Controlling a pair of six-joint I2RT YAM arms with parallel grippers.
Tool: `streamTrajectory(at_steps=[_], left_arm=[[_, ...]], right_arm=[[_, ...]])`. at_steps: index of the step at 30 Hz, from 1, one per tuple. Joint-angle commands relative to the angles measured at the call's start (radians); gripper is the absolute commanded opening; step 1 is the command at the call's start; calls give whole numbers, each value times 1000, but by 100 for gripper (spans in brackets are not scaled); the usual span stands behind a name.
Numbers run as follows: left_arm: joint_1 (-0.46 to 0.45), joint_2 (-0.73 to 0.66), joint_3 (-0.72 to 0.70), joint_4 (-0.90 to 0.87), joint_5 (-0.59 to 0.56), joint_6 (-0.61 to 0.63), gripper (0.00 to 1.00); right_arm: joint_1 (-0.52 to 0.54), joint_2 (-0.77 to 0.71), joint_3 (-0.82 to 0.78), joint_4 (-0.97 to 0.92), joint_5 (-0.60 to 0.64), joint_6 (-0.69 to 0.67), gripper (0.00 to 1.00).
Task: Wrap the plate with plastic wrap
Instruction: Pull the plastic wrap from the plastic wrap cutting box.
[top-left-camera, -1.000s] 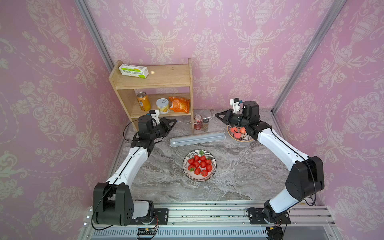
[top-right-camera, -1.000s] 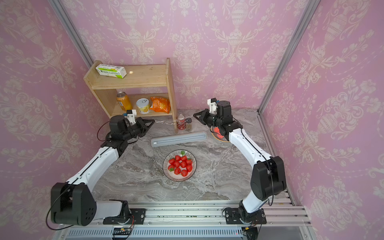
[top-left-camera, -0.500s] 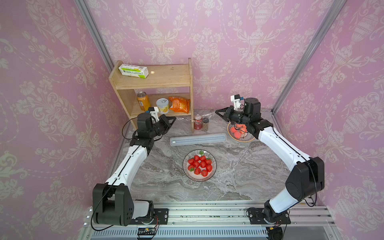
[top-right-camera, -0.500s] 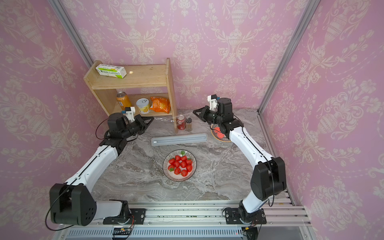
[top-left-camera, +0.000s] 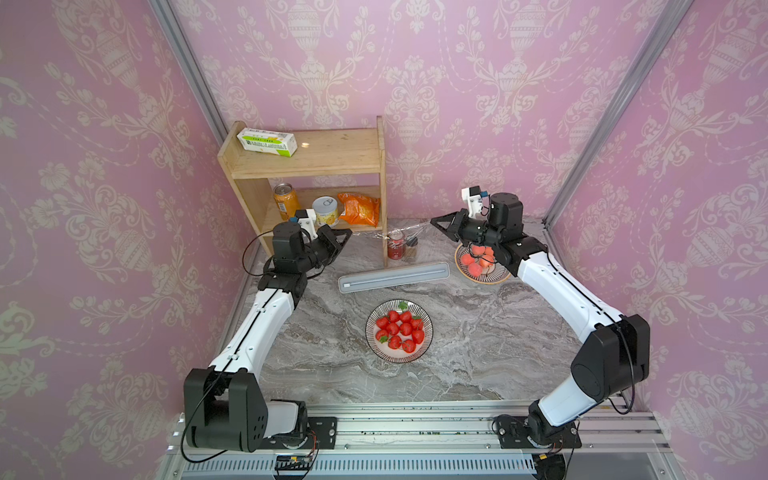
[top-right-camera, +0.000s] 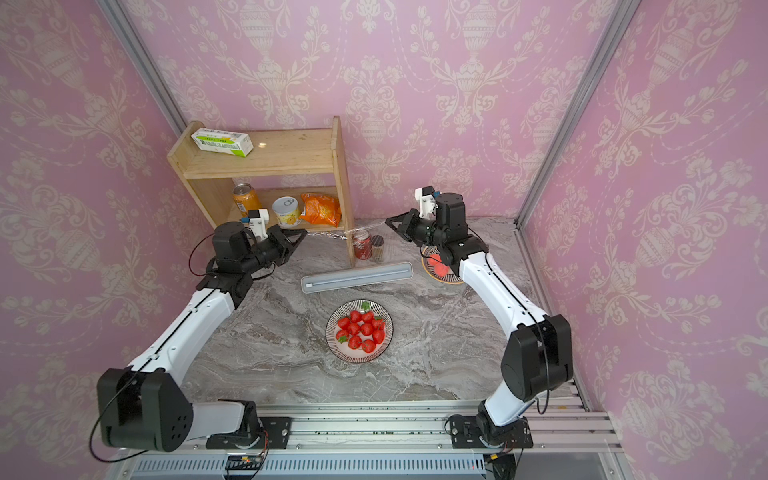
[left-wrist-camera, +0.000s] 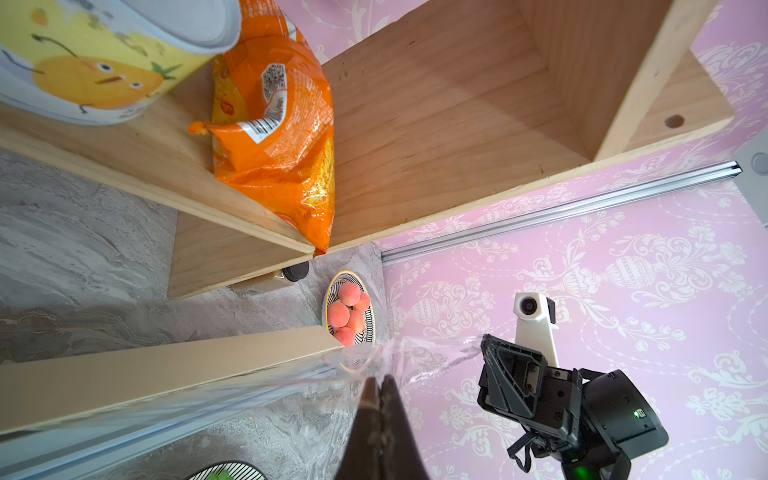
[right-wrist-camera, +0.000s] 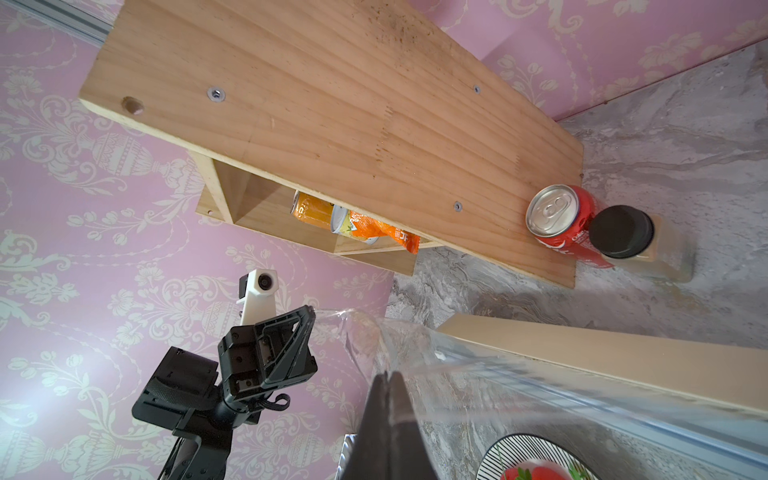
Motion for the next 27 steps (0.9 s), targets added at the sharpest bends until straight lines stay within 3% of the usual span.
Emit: streamTrajectory(at_steps=[1, 27], left_arm=[[-4, -33, 49, 16, -12, 20, 0], [-12, -25, 129, -14, -15, 25, 0]], right_arm=[[-8, -29, 50, 42, -22, -20, 0], [-9, -50, 87, 31, -18, -27, 0]])
